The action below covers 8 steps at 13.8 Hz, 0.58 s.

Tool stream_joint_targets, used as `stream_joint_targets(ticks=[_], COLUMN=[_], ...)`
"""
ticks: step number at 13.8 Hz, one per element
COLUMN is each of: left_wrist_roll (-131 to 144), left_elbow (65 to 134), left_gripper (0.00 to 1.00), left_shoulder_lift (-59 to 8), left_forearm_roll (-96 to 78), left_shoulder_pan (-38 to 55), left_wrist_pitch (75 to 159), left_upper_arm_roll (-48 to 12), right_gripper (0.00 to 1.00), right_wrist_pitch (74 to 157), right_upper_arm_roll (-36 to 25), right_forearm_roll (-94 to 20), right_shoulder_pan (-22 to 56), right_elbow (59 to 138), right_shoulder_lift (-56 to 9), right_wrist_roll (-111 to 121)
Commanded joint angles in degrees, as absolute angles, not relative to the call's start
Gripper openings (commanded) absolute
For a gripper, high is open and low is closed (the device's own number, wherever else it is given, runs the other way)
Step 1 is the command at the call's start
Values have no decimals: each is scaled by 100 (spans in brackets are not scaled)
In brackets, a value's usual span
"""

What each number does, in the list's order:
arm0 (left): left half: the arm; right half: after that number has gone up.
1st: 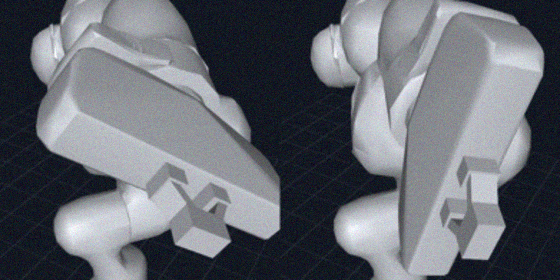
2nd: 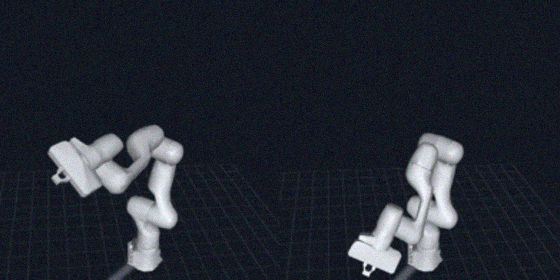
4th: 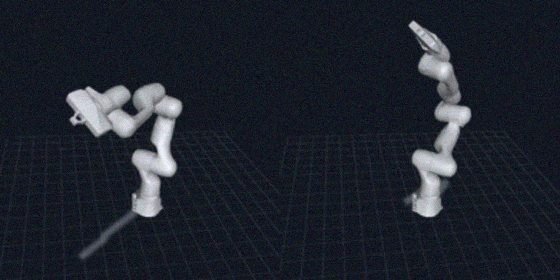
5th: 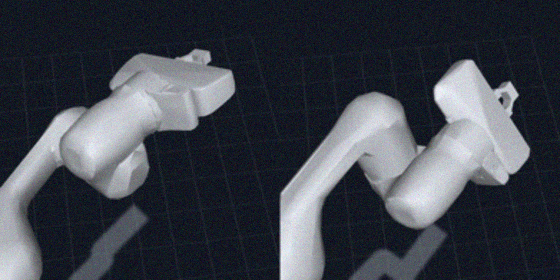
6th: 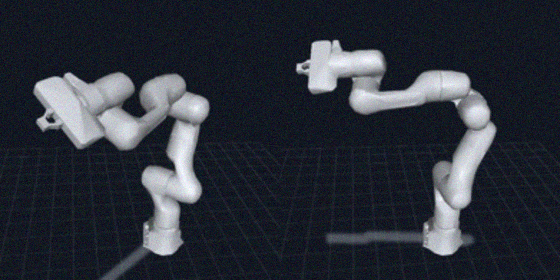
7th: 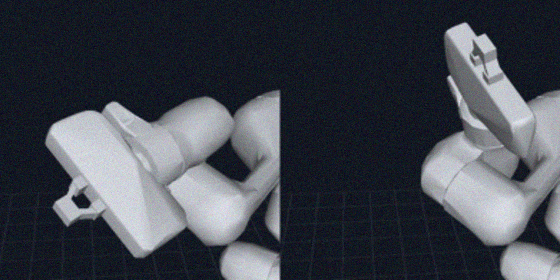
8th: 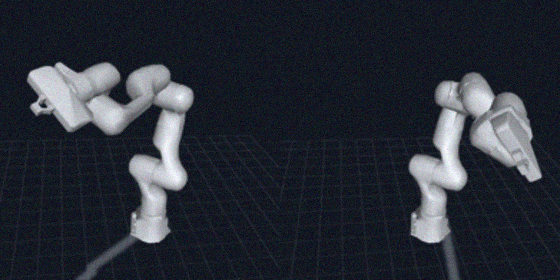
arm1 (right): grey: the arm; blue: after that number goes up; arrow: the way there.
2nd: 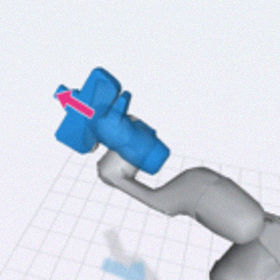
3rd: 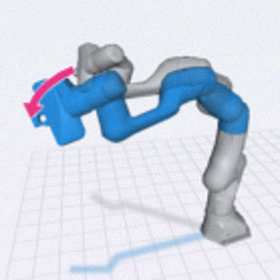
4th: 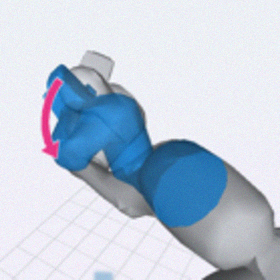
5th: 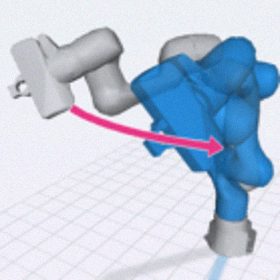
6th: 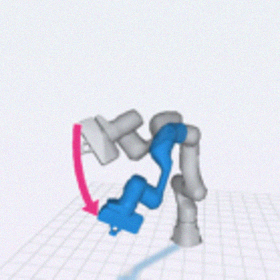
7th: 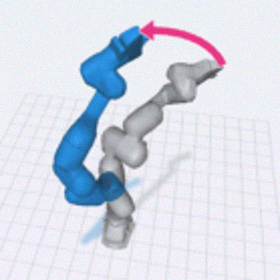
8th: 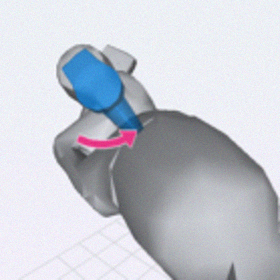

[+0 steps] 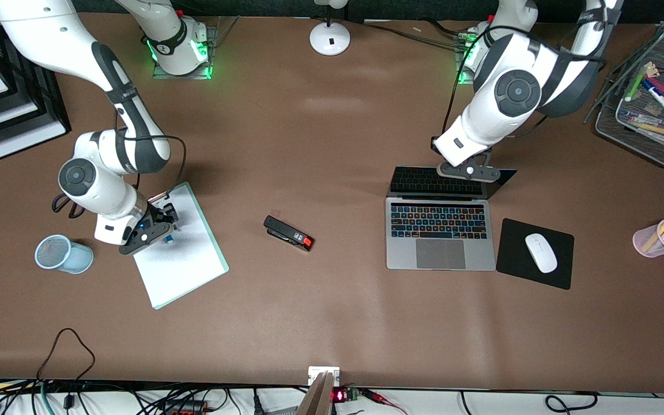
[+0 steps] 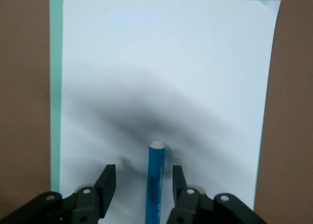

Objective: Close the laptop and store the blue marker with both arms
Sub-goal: 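Grasp the blue marker with the right gripper while the left gripper reaches the lid, then lift the marker with the right gripper while the left gripper pushes the lid down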

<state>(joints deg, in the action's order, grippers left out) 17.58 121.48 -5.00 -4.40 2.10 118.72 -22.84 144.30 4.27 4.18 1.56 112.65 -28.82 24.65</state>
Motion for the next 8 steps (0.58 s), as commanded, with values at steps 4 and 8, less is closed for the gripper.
stream_joint_targets(ticks=[4, 8], left_wrist_roll=[1696, 1696], left_elbow=[12393, 12156], left_gripper=[0, 0], left_shoulder_lift=[-808, -1150], left_forearm_roll=[128, 589], left_shoulder_pan=[106, -79], left_wrist_pitch=[13041, 13561], left_upper_arm_roll=[-2303, -2285], right_gripper=[50, 28], right_wrist_pitch=[14572, 14564], right_upper_arm_roll=[413, 413], right_forearm_roll=[554, 554], right_shoulder_pan=[114, 114], right_elbow=[10767, 10644], right_shoulder_lift=[-3479, -3595], right_wrist_roll=[2558, 2540])
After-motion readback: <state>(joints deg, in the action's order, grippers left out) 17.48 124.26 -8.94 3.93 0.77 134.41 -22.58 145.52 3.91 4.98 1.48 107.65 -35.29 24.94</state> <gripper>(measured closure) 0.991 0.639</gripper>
